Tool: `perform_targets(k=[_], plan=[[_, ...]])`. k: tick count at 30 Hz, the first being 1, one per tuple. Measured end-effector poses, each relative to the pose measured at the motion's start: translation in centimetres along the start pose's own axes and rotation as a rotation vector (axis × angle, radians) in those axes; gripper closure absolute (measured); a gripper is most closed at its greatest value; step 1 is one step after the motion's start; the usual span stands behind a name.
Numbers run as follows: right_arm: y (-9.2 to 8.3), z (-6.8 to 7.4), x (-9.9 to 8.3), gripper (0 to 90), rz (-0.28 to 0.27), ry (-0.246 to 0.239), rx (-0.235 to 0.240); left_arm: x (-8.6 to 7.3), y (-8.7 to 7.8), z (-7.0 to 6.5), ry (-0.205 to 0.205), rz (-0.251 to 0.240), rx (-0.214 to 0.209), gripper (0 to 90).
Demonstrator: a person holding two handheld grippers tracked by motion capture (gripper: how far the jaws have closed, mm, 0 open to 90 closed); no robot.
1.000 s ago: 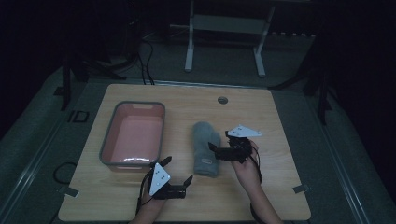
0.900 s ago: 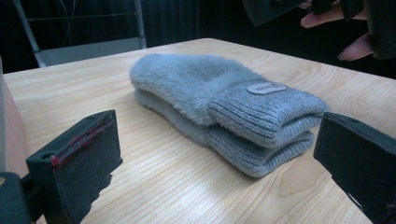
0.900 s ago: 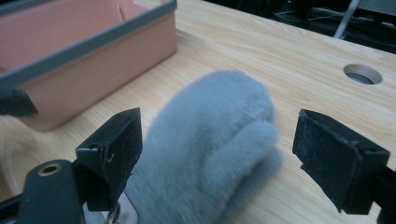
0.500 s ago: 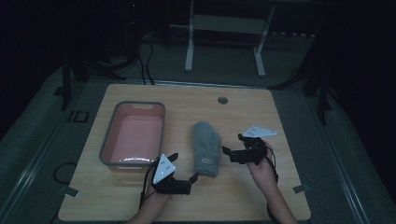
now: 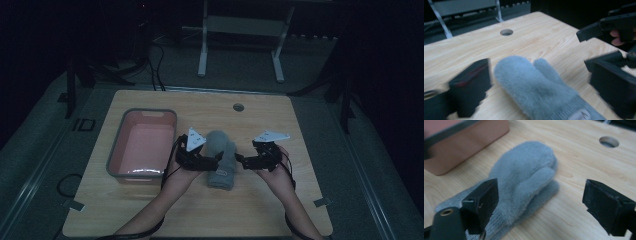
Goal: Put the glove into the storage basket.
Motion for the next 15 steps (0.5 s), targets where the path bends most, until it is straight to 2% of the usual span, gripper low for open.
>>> perform_targets(k=[1,2,3,5,7,9,10,11,12,13,15], plan=[[0.0,0.0,0.0,14.3,0.0,0.0,0.0,0.0,0.0,0.0,0.0,0.0,0.0,8.2],[0.3,0.1,-0.1,14.5,0.013,0.001,0.007,-0.2,1.1,0.3,-0.004,0.036,0.02,8.2],[1.0,0.1,-0.4,17.6,0.033,0.008,0.0,-0.4,1.7,0.5,-0.011,0.054,0.017,8.6],[1.7,0.3,-0.6,19.9,0.04,0.02,0.026,-1.0,3.0,0.7,-0.039,0.102,0.024,14.6],[2.4,0.3,-1.0,23.9,0.052,0.027,0.033,-1.7,4.1,0.7,-0.056,0.15,0.015,14.8],[3.1,0.4,-1.2,32.8,0.055,0.062,0.06,-2.3,5.2,0.8,-0.072,0.189,0.02,17.6],[3.3,0.5,-1.3,33.1,0.055,0.071,0.068,-2.7,5.8,0.8,-0.106,0.227,0.013,17.7],[3.7,0.5,-1.4,34.6,0.06,0.077,0.066,-3.0,6.1,0.8,-0.11,0.247,0.009,17.7],[3.9,0.5,-1.5,37.1,0.062,0.083,0.064,-3.3,6.5,0.7,-0.097,0.259,0.017,18.8],[3.9,0.5,-1.5,37.1,0.062,0.083,0.064,-3.3,6.5,0.7,-0.097,0.259,0.017,20.7],[5.1,0.6,-2.2,38.4,0.091,0.119,0.081,-4.2,7.1,1.0,-0.097,0.296,0.008,22.2]])
Point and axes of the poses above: each handheld gripper's, and its own axes: y roughly forward along the jaws, x roughly out of its top, z roughly to its left, the point moved 7 cm from there along y, roughly forward along the jaws, and after that the axes turned 7 degrees about x, right-handed, at the moved point
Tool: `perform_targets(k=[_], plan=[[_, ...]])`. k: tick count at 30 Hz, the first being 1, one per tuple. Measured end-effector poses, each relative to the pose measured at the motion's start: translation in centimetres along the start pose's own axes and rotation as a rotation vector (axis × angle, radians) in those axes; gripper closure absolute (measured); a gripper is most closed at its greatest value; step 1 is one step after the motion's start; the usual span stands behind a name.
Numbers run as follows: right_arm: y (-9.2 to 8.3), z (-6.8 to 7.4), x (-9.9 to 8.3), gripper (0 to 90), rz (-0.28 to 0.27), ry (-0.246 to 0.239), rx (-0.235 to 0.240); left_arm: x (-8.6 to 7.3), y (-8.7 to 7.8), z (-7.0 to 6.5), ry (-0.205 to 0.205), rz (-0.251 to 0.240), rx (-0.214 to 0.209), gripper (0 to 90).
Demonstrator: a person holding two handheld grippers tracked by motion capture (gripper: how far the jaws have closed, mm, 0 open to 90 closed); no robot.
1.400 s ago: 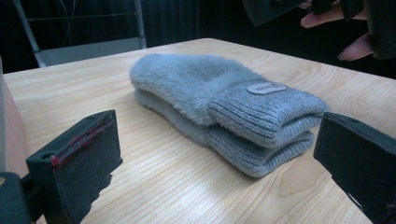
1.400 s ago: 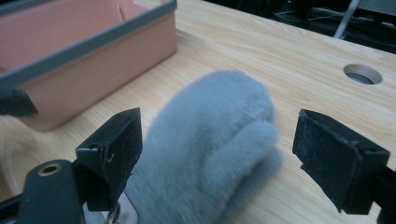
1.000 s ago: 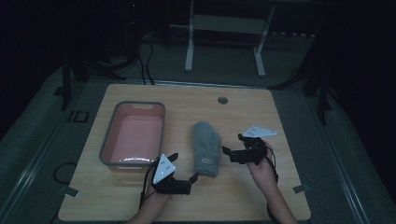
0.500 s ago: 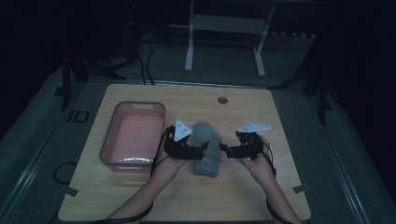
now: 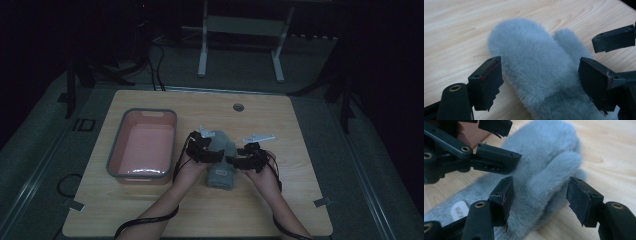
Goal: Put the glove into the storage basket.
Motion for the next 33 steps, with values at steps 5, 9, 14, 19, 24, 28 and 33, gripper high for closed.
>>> perform_targets(k=[5,9,14,19,24,28,33], plan=[[1.4,-0.7,-1.1,38.0,0.062,0.03,-0.017,-1.0,1.1,0.5,-0.026,0.045,-0.014,22.9],[1.9,-0.9,-1.6,33.9,0.088,0.028,-0.004,-1.6,1.8,0.4,-0.03,0.064,-0.046,22.8],[2.4,-1.2,-1.8,29.5,0.121,0.023,0.035,-2.1,2.6,0.1,-0.017,0.089,-0.083,23.0],[2.9,-1.2,-1.9,42.2,0.146,0.015,0.084,-2.3,3.0,-0.1,-0.029,0.101,-0.169,41.1],[3.0,-0.9,-1.9,56.0,0.133,0.007,0.107,-2.5,3.2,-0.3,-0.042,0.105,-0.23,55.0],[2.9,-0.6,-1.8,70.2,0.132,-0.016,0.093,-2.4,3.1,-0.5,-0.036,0.097,-0.239,66.2],[2.6,-0.4,-1.6,79.0,0.106,-0.04,0.07,-2.1,2.8,-0.6,-0.035,0.082,-0.245,73.8]])
Point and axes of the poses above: each handheld gripper's, and its own axes: y roughly forward along the jaws, x roughly out of its top, z roughly to its left, the point moved 7 cm from there along y, roughly forward along the jaws, and after that the axes turned 7 degrees about x, right-handed, at the moved point
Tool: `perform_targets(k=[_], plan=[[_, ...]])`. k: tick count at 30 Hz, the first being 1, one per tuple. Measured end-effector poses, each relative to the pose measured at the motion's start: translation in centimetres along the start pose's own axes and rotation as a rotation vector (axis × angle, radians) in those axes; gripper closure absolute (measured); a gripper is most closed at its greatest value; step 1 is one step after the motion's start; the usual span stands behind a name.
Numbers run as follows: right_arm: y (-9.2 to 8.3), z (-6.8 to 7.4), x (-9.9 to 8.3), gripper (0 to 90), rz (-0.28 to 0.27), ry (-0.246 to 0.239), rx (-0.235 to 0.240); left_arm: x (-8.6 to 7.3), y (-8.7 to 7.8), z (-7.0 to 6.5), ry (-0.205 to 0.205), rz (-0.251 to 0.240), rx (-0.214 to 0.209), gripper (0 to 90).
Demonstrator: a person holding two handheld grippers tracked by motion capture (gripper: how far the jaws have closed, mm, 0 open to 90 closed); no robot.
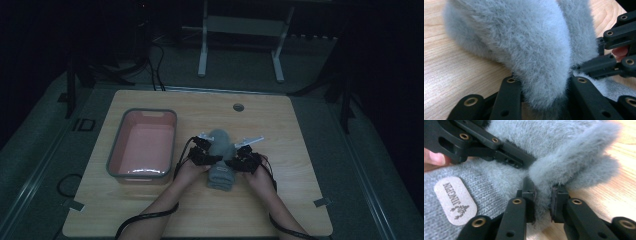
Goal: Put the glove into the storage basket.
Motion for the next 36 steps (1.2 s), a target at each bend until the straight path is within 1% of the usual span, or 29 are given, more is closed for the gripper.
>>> perform_targets(k=[1,2,3,5,7,10,12,15,19,22,24,25,30,33,36], plan=[[0.0,0.0,0.0,79.0,0.0,0.0,0.0,0.0,0.0,0.0,0.0,0.0,0.0,74.7],[-0.1,0.1,0.0,79.6,-0.007,0.001,-0.003,0.3,-0.2,-0.2,0.018,-0.007,0.007,74.7],[-0.3,0.2,0.2,80.6,-0.016,-0.007,-0.016,0.4,-0.4,-0.2,0.026,-0.006,0.009,75.8],[-0.5,0.3,0.3,81.3,-0.028,-0.002,-0.013,0.7,-0.7,-0.4,0.035,-0.008,0.012,76.1],[-0.9,0.4,0.6,81.7,-0.044,0.001,-0.008,1.0,-1.2,-0.6,0.027,-0.019,0.012,76.2],[-1.5,0.8,1.1,81.9,-0.06,-0.005,-0.012,1.6,-2.0,-0.8,0.042,-0.037,0.023,76.2],[-2.1,1.1,1.6,82.0,-0.074,-0.013,-0.014,2.1,-2.7,-1.1,0.048,-0.053,0.029,76.2],[-3.1,1.6,2.4,82.0,-0.096,-0.023,-0.02,3.0,-3.9,-1.5,0.054,-0.08,0.026,76.2],[-4.7,2.3,3.8,82.1,-0.12,-0.042,-0.029,4.3,-5.5,-2.0,0.079,-0.102,0.022,76.2],[-5.6,2.9,4.7,82.1,-0.133,-0.057,-0.033,5.0,-6.5,-2.0,0.082,-0.11,0.016,76.2],[-6.0,3.2,5.3,82.1,-0.141,-0.066,-0.032,5.4,-7.3,-1.9,0.089,-0.115,0.022,76.2],[-6.1,3.4,5.6,82.1,-0.141,-0.074,-0.031,5.7,-7.6,-1.9,0.1,-0.116,0.026,76.2],[-6.9,4.3,7.6,82.2,-0.159,-0.099,-0.028,6.8,-9.6,-1.4,0.096,-0.136,0.031,76.2],[-7.3,5.0,8.9,82.2,-0.167,-0.115,-0.028,7.6,-10.9,-1.1,0.104,-0.146,0.043,76.2],[-7.7,5.7,10.3,82.3,-0.175,-0.14,-0.031,8.3,-12.4,-0.6,0.104,-0.16,0.051,76.2]])
Point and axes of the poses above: each handheld gripper's, and its own axes: y roughly forward along the jaws, x roughly out of its top, z roughly to its left, the point moved 7 cm from there along y, roughly forward along the jaws, and after that the axes turned 7 degrees about x, right-handed, at the moved point
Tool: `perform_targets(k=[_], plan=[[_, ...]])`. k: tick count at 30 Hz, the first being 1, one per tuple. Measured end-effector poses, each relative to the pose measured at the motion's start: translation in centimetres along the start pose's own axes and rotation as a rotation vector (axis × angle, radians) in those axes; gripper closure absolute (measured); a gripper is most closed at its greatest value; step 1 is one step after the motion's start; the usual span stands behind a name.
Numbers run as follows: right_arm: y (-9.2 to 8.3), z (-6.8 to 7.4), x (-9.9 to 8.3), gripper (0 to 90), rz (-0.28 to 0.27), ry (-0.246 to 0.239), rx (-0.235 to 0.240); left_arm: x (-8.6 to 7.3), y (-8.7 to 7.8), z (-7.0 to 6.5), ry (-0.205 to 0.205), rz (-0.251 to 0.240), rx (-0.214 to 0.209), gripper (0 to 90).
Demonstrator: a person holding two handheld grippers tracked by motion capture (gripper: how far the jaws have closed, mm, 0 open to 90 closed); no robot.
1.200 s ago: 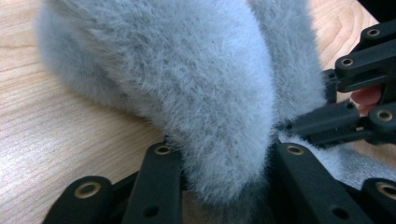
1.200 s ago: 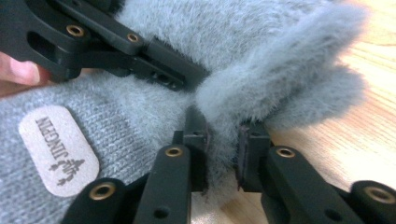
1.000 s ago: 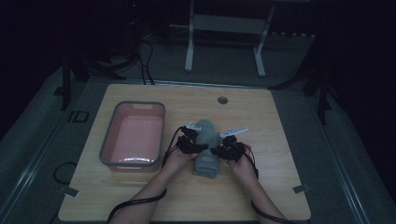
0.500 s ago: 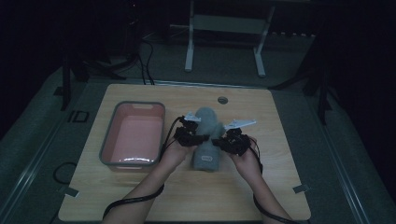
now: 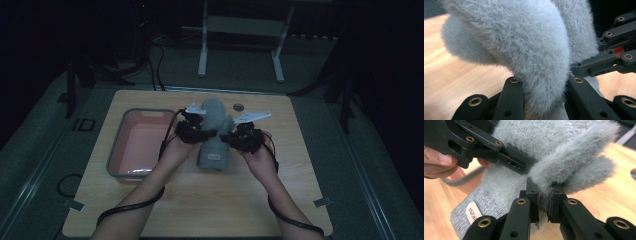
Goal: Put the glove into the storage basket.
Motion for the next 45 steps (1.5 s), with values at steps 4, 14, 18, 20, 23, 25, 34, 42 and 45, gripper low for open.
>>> perform_targets(k=[4,14,18,20,23,25,34,42,45], plan=[[0.1,0.8,2.1,82.3,-0.013,-0.016,0.015,0.9,-1.7,1.1,-0.007,-0.017,0.015,76.2],[2.4,3.0,5.8,82.3,-0.025,-0.049,0.057,0.9,-5.8,4.8,-0.021,-0.027,0.07,76.1],[4.1,4.7,7.7,82.3,-0.034,-0.054,0.092,0.5,-7.9,6.6,-0.031,-0.024,0.108,76.1],[5.1,5.6,8.5,82.3,-0.032,-0.074,0.102,0.2,-8.8,7.5,-0.039,-0.026,0.122,76.2],[6.3,6.7,9.5,82.3,-0.023,-0.09,0.117,-0.4,-10.1,8.7,-0.06,-0.03,0.145,76.2],[7.3,7.3,10.1,82.3,-0.015,-0.1,0.13,-0.9,-10.7,9.6,-0.077,-0.034,0.161,76.1],[12.5,9.0,10.3,82.2,0.03,-0.103,0.165,-4.8,-11.0,13.6,-0.151,-0.001,0.185,76.1],[17.8,8.5,7.4,82.2,0.138,-0.071,0.143,-9.1,-7.6,16.1,-0.222,0.075,0.207,76.0],[19.4,8.1,6.1,82.1,0.184,-0.04,0.138,-10.4,-6.2,16.5,-0.236,0.117,0.217,76.0]])
Point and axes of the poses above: each handheld gripper's, and its own axes: y roughly forward along the jaws, x roughly out of its top, z roughly to its left, the point moved 7 cm from there along y, roughly forward along the jaws, and after that the axes turned 7 degrees about x, right-handed, at the moved point
